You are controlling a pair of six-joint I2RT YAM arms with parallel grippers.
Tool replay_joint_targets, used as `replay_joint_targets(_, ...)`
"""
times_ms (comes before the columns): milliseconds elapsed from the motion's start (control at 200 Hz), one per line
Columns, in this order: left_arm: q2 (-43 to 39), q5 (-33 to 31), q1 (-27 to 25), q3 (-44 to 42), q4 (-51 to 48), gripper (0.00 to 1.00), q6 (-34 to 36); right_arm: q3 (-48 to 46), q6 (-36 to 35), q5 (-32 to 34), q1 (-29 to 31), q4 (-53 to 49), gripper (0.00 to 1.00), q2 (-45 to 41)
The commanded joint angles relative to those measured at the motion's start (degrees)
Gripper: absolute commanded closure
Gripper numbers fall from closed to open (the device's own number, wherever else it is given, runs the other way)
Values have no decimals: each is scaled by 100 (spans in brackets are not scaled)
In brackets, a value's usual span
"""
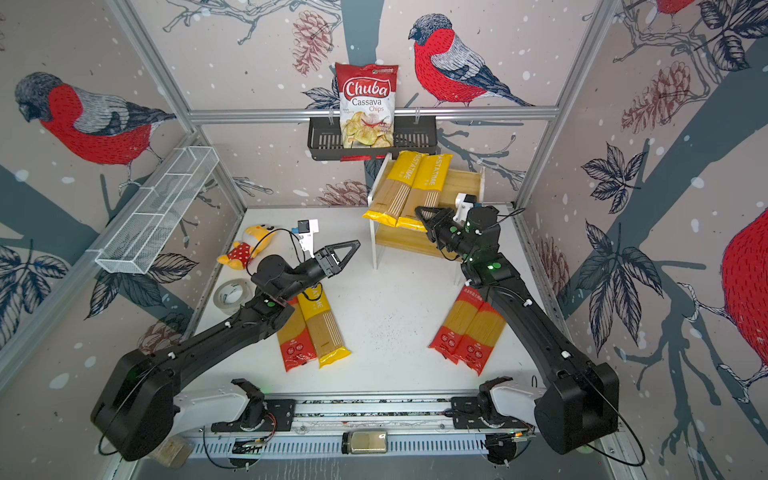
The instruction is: Place and organize the pasta boxes and bags onto the shelf
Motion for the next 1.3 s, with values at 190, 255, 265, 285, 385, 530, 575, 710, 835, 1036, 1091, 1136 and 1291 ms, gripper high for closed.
replay_joint_targets(190,-25,22,-13,-48,255,30,71,-460,-5,-171,4,749,43,-405)
replay_joint_targets(255,-34,43,-37,-88,249,30,77,-574,-82,-86,52,561,40,-587)
replay_joint_targets(265,-31,52,-42,-91,242,30,78,-602,-91,-63,60,533,39,-629)
replay_joint_targets(285,-38,58,-54,-109,236,30,86,-651,-109,2,90,469,39,-704)
replay_joint_targets(385,-126,-28,-164,-189,70,30,250,-937,-210,515,446,259,37,-1034)
replay_joint_targets(530,-200,-304,-471,-180,-364,30,704,-998,-472,1400,1089,-251,37,-1152)
replay_joint_targets(575,-153,-322,-535,-172,-379,30,730,-1020,-467,1687,1204,-328,37,-1150)
replay_joint_targets(710,-38,-314,-714,-112,-329,31,732,-1186,-370,1743,1185,232,38,-1092)
replay_joint_targets(835,-5,-354,-811,-48,-391,30,806,-940,-480,1782,1098,220,40,-934)
replay_joint_targets(1036,-19,-376,-823,-49,-413,30,838,-824,-462,1585,808,427,47,-740)
replay_joint_targets(1091,-22,-385,-824,-48,-436,30,851,-800,-485,1547,747,424,52,-736)
replay_joint_targets(1136,-27,-393,-826,-49,-458,30,880,-801,-496,1453,690,434,55,-742)
replay_joint_targets(1291,-5,-407,-820,-48,-490,30,923,-800,-483,1056,511,388,54,-789)
